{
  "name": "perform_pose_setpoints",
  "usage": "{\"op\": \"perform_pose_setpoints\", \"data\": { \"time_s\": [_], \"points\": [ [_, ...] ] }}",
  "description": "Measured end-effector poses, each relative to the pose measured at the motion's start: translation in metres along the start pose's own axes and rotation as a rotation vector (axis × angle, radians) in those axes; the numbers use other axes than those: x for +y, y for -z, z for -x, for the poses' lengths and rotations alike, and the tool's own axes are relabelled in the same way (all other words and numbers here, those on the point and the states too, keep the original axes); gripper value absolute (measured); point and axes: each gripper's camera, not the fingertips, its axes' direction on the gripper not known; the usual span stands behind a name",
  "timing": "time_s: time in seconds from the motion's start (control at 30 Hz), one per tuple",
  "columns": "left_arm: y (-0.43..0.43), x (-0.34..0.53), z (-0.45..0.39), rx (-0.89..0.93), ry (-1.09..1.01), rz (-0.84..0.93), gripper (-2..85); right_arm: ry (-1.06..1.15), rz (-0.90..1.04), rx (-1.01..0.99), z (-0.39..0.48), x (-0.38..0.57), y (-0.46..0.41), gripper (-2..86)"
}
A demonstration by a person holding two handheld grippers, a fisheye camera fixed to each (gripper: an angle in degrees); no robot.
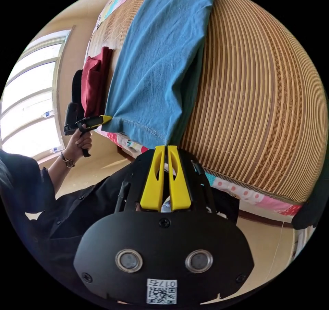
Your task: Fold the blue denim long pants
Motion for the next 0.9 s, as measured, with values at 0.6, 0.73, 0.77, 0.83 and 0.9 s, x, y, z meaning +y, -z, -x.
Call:
{"op": "perform_pose_setpoints", "data": {
  "time_s": [0.6,0.73,0.77,0.83,0.9],
  "points": [
    [-0.009,0.032,-0.053,-0.242,-0.055,-0.084,9.0,-0.002,-0.034,-0.119,-0.028,0.039,0.052,9.6],
    [-0.005,0.028,-0.072,-0.227,-0.099,-0.195,10.6,-0.008,-0.131,-0.195,-0.045,0.015,0.077,10.8],
    [-0.017,0.021,-0.075,-0.243,-0.113,-0.165,10.3,-0.007,-0.12,-0.214,-0.044,0.006,0.071,10.6],
    [-0.039,0.013,-0.076,-0.274,-0.116,-0.098,8.2,-0.003,-0.076,-0.202,-0.037,-0.003,0.057,9.2],
    [-0.067,0.014,-0.078,-0.313,-0.119,-0.032,3.7,-0.026,-0.089,-0.09,-0.027,-0.003,0.055,6.2]
  ]
}}
